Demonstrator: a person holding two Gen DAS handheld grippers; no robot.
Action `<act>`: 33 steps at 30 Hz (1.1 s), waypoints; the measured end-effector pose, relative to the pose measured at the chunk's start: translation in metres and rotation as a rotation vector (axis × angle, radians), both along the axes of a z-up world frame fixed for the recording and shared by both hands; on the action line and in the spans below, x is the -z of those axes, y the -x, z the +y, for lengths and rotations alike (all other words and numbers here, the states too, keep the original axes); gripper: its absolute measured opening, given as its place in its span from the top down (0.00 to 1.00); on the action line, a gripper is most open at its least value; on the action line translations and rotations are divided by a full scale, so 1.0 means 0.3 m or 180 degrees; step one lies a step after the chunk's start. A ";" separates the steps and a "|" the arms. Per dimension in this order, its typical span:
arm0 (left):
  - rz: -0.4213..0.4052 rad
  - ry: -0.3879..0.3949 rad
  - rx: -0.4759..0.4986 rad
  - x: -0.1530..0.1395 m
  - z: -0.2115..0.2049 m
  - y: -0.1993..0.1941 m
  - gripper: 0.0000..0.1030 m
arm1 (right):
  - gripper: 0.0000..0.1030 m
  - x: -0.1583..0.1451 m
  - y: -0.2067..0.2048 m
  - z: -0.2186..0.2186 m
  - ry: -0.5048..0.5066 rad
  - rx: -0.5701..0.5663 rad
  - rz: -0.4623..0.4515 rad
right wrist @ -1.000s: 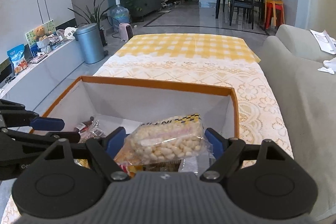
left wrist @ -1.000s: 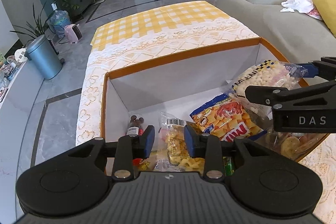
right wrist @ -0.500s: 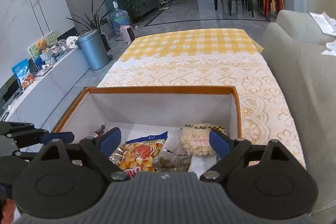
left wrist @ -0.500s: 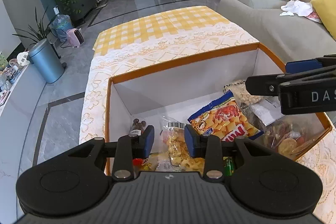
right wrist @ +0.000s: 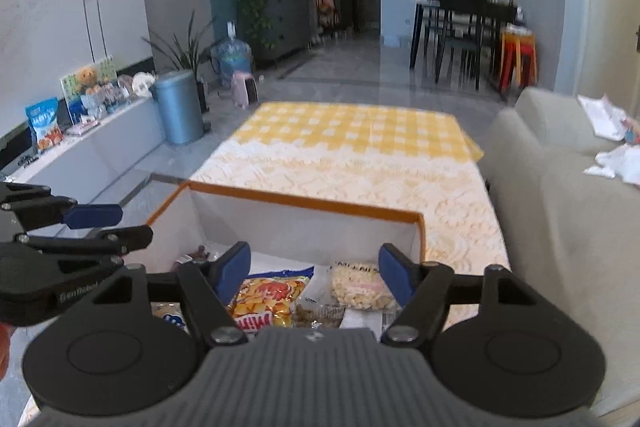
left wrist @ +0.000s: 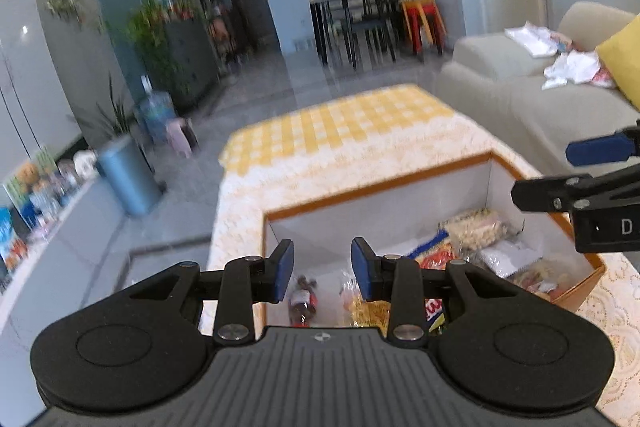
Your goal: Organize snacks
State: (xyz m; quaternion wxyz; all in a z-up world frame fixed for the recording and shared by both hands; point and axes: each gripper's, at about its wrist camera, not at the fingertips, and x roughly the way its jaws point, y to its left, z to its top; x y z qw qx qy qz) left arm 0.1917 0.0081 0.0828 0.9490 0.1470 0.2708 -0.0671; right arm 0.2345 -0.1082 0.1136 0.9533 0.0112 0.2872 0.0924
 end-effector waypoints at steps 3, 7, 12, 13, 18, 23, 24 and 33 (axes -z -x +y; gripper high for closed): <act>-0.0325 0.0048 0.0023 -0.031 0.008 0.088 0.50 | 0.38 -0.028 0.083 -0.014 -0.0047 0.0010 -0.0142; -0.0542 0.0215 0.0077 -0.067 0.021 0.195 0.33 | 0.39 -0.050 0.217 -0.009 0.0051 0.0087 -0.0395; -0.0861 0.0524 0.0105 -0.074 0.059 0.344 0.31 | 0.40 -0.037 0.398 0.004 0.0053 0.0156 -0.0620; -0.0896 0.0554 0.0088 -0.067 0.065 0.366 0.29 | 0.40 -0.026 0.436 0.009 0.0061 0.0203 -0.0637; -0.0772 0.0706 -0.0041 -0.019 0.087 0.414 0.28 | 0.40 0.033 0.558 0.024 -0.0089 0.0250 -0.0602; -0.0510 0.0831 -0.0118 0.043 0.108 0.423 0.28 | 0.40 0.090 0.642 0.052 -0.0141 0.0299 -0.0535; -0.0479 0.0852 -0.0128 0.058 0.112 0.442 0.28 | 0.40 0.103 0.653 0.058 -0.0116 0.0318 -0.0527; -0.0241 0.0785 -0.0170 0.157 0.086 0.469 0.29 | 0.40 0.207 0.700 0.059 -0.0174 0.0270 -0.0493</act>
